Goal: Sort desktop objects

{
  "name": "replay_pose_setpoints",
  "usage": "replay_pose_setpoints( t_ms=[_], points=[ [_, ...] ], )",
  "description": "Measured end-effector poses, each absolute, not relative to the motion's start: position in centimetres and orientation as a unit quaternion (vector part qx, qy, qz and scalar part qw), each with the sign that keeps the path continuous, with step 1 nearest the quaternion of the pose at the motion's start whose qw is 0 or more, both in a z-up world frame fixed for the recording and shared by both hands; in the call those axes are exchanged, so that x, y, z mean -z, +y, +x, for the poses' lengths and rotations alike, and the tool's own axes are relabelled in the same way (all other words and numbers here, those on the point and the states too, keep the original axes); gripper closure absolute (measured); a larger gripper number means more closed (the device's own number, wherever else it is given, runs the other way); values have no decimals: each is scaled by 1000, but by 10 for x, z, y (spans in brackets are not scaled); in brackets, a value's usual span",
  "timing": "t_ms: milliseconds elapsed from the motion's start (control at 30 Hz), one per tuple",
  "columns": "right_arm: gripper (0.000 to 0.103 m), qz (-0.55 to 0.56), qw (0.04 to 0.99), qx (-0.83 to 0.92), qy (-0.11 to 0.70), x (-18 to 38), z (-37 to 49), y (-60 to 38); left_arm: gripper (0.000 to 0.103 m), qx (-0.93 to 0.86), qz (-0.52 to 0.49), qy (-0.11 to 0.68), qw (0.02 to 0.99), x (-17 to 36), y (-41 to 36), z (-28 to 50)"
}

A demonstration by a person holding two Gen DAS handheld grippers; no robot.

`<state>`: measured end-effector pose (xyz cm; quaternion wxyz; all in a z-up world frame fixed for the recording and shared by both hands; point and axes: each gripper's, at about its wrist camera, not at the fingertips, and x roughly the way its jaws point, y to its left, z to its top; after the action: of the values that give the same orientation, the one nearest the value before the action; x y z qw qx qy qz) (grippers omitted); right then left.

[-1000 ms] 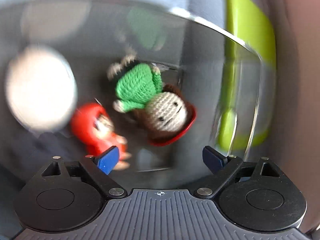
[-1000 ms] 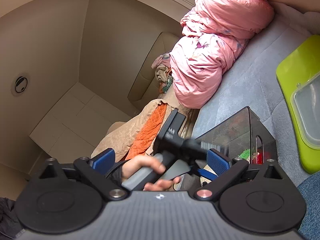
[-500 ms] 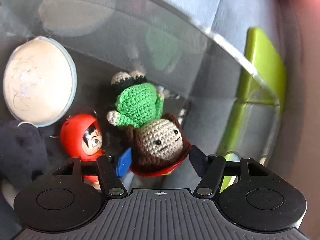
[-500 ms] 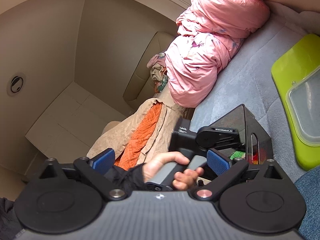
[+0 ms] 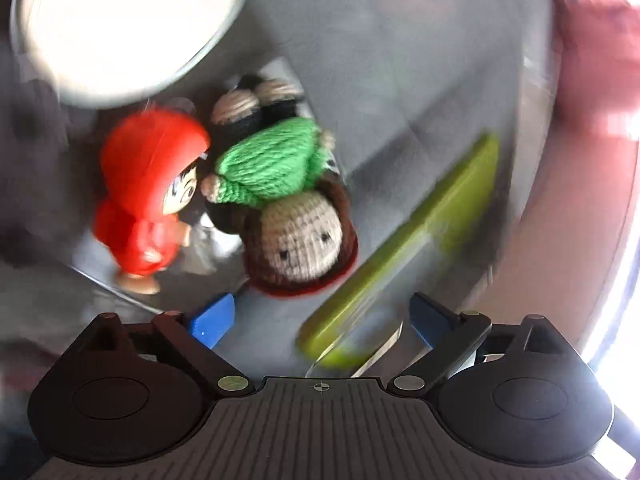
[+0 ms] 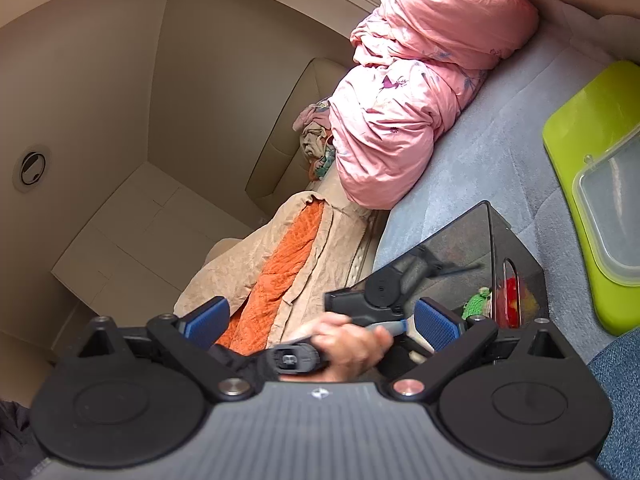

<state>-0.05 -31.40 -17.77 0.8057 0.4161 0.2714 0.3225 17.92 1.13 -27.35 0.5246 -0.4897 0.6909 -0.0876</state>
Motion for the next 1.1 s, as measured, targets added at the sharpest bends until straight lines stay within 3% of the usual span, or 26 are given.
replay_pose_setpoints(
  t_ms=[167, 267, 367, 467, 533, 567, 633, 833, 1000, 1100],
  points=[
    [3, 424, 799, -328, 272, 180, 2, -312, 4, 146, -211, 723, 641, 210, -16, 202],
    [3, 421, 797, -331, 280, 181, 4, -305, 4, 138, -62, 729, 668, 216, -36, 189],
    [3, 413, 798, -335, 284, 180, 4, -300, 4, 115, 13, 733, 671, 248, -46, 176],
    [3, 411, 799, -335, 283, 179, 2, -301, 10, 100, 33, 737, 668, 269, -56, 163],
    [3, 413, 800, -333, 282, 180, 2, -303, 30, 94, 28, 744, 661, 287, -59, 160],
    [3, 415, 799, -331, 281, 180, 1, -304, 30, 85, 31, 748, 658, 294, -59, 160],
    [3, 419, 798, -329, 280, 181, 1, -307, 46, 74, 48, 744, 662, 304, -60, 158],
    [3, 424, 798, -325, 278, 182, 0, -311, 47, 97, 26, 751, 652, 297, -50, 152],
    [3, 424, 796, -327, 281, 183, 1, -309, 68, 111, 41, 760, 639, 292, -49, 138],
    [3, 423, 795, -329, 283, 184, 2, -307, 69, 114, 42, 758, 640, 291, -48, 136]
  ],
)
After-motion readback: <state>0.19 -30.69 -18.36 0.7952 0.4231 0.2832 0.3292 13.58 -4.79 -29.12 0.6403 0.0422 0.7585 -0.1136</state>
